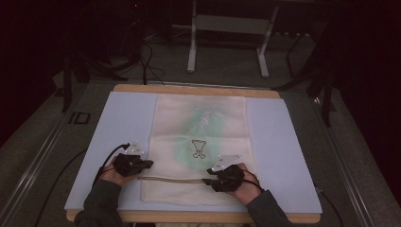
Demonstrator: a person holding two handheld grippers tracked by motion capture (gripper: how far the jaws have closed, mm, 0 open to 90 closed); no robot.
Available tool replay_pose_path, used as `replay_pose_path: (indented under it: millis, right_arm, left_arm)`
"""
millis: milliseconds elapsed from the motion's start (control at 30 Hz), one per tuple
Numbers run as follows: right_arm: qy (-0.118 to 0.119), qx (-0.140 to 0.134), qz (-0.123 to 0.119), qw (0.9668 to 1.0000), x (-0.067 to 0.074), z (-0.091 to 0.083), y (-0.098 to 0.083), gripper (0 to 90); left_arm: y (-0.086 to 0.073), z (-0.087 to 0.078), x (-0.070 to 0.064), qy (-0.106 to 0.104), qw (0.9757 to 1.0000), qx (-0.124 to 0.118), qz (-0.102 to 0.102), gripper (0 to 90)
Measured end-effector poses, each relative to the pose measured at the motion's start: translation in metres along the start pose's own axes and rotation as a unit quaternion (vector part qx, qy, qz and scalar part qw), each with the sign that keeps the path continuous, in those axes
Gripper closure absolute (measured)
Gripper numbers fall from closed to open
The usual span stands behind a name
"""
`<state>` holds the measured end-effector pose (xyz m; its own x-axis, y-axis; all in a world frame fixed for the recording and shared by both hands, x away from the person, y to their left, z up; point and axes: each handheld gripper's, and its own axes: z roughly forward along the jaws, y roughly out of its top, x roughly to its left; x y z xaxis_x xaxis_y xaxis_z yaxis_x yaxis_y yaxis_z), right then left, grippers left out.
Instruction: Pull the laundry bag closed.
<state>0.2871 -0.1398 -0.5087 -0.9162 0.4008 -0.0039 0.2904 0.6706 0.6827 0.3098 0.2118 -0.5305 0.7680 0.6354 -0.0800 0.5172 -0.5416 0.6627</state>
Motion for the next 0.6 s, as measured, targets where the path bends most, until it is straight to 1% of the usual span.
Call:
replay_pose_path:
  millis: [233, 333, 500, 600]
  right_arm:
    - [0.014, -0.001, -0.017, 0.9998, 0.008, 0.012, 0.013, 59.5]
    - [0.020, 0.001, -0.021, 0.9996, 0.010, 0.017, 0.018, 59.7]
    - [0.028, -0.001, -0.029, 0.9992, 0.015, 0.024, 0.026, 60.1]
    - [0.033, -0.002, -0.033, 0.9989, 0.017, 0.028, 0.029, 60.4]
  left_arm:
    - [-0.001, 0.000, 0.003, -0.009, 0.9999, -0.002, -0.008, 89.7]
    - [-0.002, 0.000, 0.004, -0.015, 0.9998, -0.006, -0.013, 89.7]
    - [-0.001, -0.001, 0.005, -0.016, 0.9997, -0.004, -0.015, 89.5]
    - [-0.002, -0.002, 0.006, -0.021, 0.9995, -0.005, -0.022, 89.6]
